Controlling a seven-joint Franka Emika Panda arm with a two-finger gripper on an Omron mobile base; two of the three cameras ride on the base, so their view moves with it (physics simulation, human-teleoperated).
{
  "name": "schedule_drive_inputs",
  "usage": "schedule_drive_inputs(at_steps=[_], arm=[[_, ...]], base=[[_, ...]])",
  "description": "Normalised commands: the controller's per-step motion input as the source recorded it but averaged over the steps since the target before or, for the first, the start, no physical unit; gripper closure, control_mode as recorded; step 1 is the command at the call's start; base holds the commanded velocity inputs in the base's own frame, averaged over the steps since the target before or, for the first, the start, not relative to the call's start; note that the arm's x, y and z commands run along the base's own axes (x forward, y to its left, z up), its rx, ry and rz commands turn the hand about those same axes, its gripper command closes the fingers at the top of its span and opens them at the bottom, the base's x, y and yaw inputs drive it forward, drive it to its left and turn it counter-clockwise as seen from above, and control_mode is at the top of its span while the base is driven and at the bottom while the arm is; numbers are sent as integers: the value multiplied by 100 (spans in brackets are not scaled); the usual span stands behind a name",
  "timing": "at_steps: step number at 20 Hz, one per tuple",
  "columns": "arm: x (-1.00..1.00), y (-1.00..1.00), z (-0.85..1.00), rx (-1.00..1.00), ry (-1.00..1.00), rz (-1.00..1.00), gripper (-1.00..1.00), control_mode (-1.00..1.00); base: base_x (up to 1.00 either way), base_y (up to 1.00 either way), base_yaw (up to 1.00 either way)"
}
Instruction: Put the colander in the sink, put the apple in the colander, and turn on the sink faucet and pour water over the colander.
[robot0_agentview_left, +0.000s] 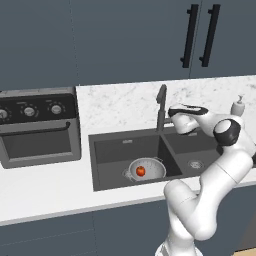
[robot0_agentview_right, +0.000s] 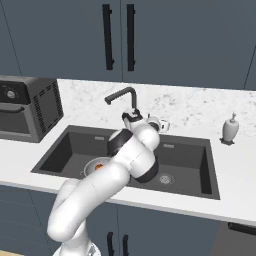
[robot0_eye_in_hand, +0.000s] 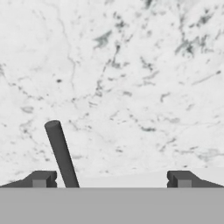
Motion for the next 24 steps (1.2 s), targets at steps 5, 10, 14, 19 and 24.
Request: schedule_drive_inputs(at_steps=[5, 10, 14, 19, 24], arm=[[10, 0, 0, 0, 0, 0, -100, -100], [14, 0, 0, 0, 0, 0, -100, -100], [9, 0, 0, 0, 0, 0, -100, -100], [0, -30, 0, 0, 0, 1, -100, -100], [0, -62, 0, 0, 0, 3, -100, -100]], base=[[0, 0, 0], [0, 0, 0], [0, 0, 0], [0, 0, 0], [0, 0, 0]])
